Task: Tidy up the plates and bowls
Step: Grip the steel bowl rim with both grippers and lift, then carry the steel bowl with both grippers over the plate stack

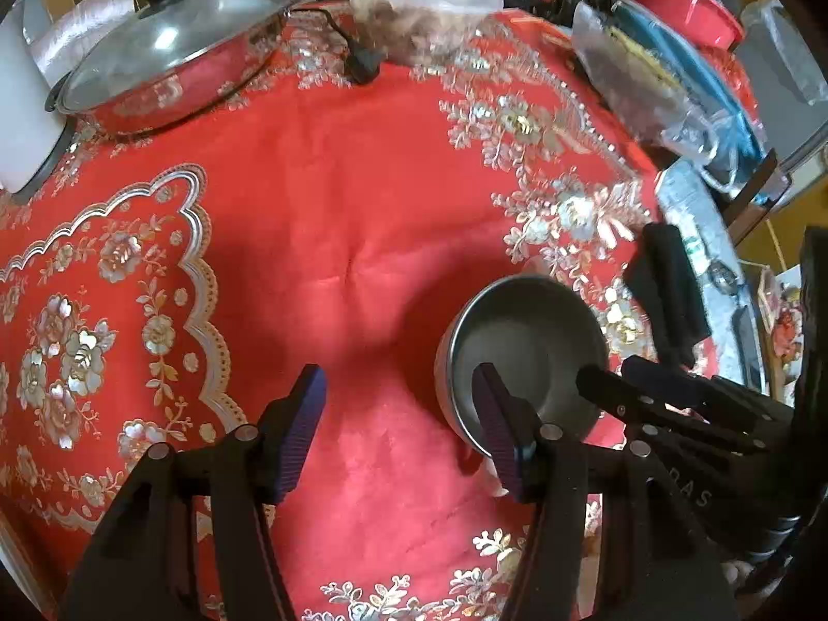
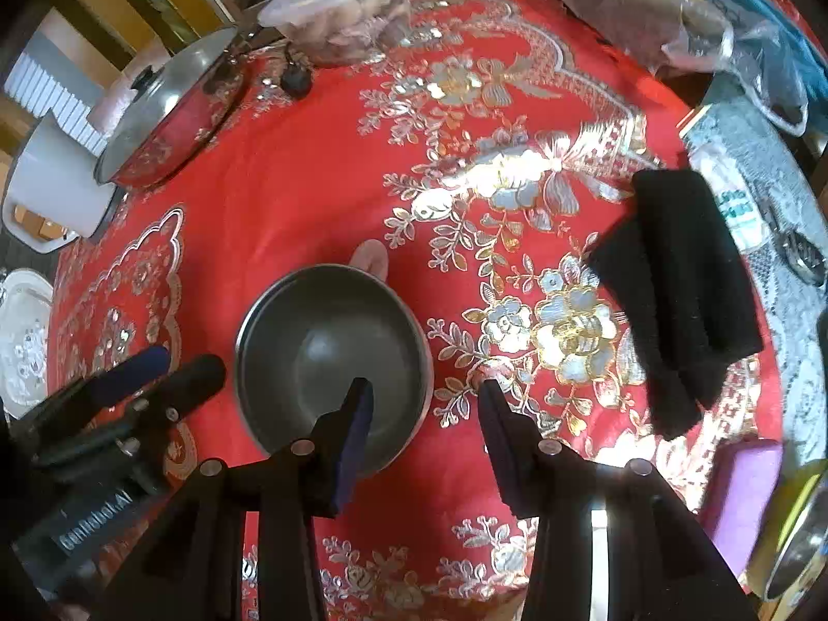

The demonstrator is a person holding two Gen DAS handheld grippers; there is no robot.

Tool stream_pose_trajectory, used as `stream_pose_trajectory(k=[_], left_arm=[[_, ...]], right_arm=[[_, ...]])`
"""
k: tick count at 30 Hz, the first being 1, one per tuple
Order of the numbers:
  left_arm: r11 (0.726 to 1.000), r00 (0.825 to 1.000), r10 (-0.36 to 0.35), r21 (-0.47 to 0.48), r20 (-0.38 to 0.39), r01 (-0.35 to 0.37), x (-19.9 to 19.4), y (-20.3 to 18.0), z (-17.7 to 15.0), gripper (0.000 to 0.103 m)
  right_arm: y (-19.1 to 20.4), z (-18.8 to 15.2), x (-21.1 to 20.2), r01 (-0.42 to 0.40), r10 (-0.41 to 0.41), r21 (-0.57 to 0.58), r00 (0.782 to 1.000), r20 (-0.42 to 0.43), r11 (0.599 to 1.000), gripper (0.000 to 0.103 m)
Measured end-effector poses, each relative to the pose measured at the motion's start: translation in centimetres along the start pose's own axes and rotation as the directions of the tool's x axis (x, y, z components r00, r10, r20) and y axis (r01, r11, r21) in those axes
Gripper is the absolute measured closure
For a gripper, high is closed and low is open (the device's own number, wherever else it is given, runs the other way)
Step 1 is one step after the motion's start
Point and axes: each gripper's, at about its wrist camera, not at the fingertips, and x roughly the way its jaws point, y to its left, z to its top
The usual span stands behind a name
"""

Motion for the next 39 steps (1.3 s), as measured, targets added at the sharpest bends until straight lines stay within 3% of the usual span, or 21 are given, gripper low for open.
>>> stream_pose_trajectory(k=[5, 9, 12, 14, 16, 31, 39], left_arm=[[0.999, 0.999, 0.028, 0.029, -0.039, -0.027, 2.0, -1.2, 0.1, 0.045], [1.000, 0.995, 0.029, 0.014, -0.096, -0.028, 4.2, -1.4, 0.1, 0.046], [1.000, 0.993, 0.021, 0.002, -0.117, -0.021, 5.2, -1.2, 0.0, 0.061], [1.000, 0.992, 0.005, 0.029, -0.123, -0.001, 5.1, -1.8, 0.0, 0.083], [0.999, 0.992, 0.001, 0.051, -0.125, 0.005, 4.9, -2.3, -0.1, 0.092], [1.000, 0.992, -0.018, 0.000, -0.123, 0.019, 3.7, 0.5, -0.2, 0.093], [0.997, 0.995, -0.006, -0.083, -0.097, -0.002, 1.5, 5.0, -0.7, 0.093]], right_arm=[[-0.2, 0.6, 1.6, 0.006, -0.006, -0.016, 1.000, -0.018, 1.000, 0.060], [-0.2, 0.8, 2.9, -0.006, 0.005, -0.027, 0.999, -0.039, 1.000, 0.086], [0.3, 0.7, 3.5, -0.016, 0.014, -0.051, 0.999, -0.047, 0.999, 0.090], [0.6, 0.7, 3.5, -0.005, 0.002, -0.070, 0.999, -0.043, 0.998, 0.090], [0.6, 0.7, 3.4, -0.023, 0.020, -0.064, 0.999, -0.042, 0.998, 0.090], [3.5, 1.3, 2.7, -0.052, 0.046, -0.108, 0.998, -0.053, 0.993, 0.092], [8.4, 2.1, 2.4, -0.086, 0.076, -0.185, 0.995, -0.061, 0.979, 0.092]])
